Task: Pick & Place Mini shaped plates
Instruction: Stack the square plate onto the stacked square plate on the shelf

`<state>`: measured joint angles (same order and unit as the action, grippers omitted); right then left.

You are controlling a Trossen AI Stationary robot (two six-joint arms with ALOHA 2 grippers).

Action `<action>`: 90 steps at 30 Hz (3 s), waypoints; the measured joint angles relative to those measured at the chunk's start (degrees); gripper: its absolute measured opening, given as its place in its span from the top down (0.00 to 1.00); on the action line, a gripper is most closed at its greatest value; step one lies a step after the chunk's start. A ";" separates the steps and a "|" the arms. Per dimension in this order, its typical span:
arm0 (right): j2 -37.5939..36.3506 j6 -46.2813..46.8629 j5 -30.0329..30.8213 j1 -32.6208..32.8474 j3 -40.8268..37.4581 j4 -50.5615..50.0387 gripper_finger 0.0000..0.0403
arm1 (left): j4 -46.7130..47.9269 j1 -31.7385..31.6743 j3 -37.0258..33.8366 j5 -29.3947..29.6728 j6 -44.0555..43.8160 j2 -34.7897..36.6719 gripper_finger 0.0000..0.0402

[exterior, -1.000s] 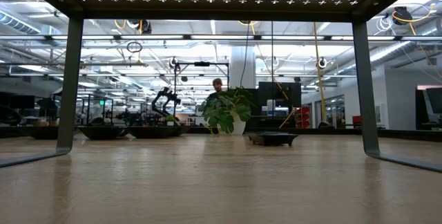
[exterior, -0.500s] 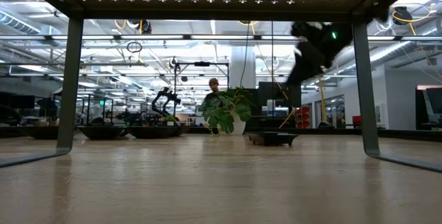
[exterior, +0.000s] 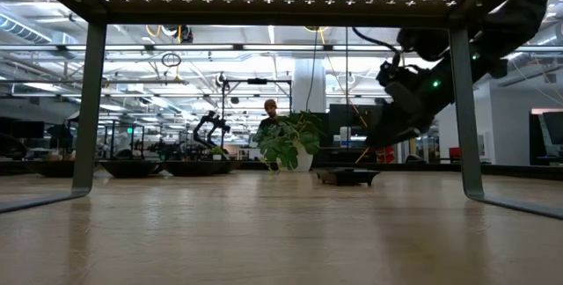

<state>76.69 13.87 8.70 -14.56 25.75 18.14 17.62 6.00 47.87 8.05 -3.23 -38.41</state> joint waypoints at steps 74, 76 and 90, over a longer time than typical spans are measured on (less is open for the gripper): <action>19.78 0.61 -5.91 -1.21 3.44 16.40 0.78 | -0.30 -0.02 -0.02 -0.02 0.00 0.01 0.70; 19.78 0.29 -5.91 -1.21 3.44 16.44 0.84 | -0.30 0.00 -0.02 -0.02 0.00 0.02 0.70; 19.74 -0.03 -5.91 -1.21 3.44 17.52 0.99 | -0.30 -0.01 0.00 -0.02 0.00 0.00 0.70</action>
<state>96.42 13.84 2.79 -15.77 29.19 35.66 17.32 5.99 47.87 8.03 -3.22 -38.41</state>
